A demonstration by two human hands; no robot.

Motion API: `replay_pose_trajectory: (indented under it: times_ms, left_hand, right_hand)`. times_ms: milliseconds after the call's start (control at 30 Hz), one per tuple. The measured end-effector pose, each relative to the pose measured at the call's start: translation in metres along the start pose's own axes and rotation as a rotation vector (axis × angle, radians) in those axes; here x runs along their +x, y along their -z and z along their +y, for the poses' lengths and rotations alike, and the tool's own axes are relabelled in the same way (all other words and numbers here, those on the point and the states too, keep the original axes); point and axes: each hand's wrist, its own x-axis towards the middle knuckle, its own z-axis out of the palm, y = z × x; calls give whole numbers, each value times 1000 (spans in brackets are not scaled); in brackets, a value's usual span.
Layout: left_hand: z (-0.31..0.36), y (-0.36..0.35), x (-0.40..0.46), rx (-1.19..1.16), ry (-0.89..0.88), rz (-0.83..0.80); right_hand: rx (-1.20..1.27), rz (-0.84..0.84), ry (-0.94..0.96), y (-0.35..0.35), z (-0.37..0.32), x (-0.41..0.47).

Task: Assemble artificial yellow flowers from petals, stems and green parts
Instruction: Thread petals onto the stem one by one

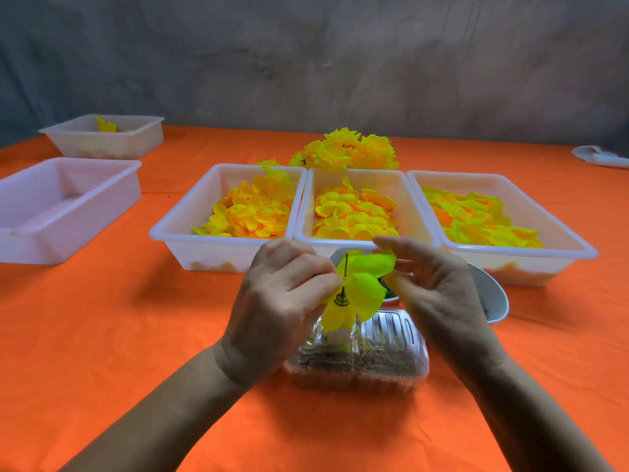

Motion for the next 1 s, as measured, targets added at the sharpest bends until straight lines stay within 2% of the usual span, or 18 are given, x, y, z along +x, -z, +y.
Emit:
replay_pose_trajectory:
  times_ms: [100,167,333,533,1000]
  left_hand:
    - [0,0,-1,-8,0,-12]
    - [1,-1,-2,-6,-9,-19]
    - [0,0,-2,3,-31,-42]
    - [-1,-1,-2,-33,-31,-61]
    - [-4,-4,-5,-17,-14,-58]
  right_hand:
    - [237,56,-228,2,-8,0]
    - [307,24,-300,5,-15,-2]
    - [132,14,-281,-4,-24,-2]
    - [227,-17,-305,-13,-20,-7]
    - [267,-20,-438,-19,-4,-9]
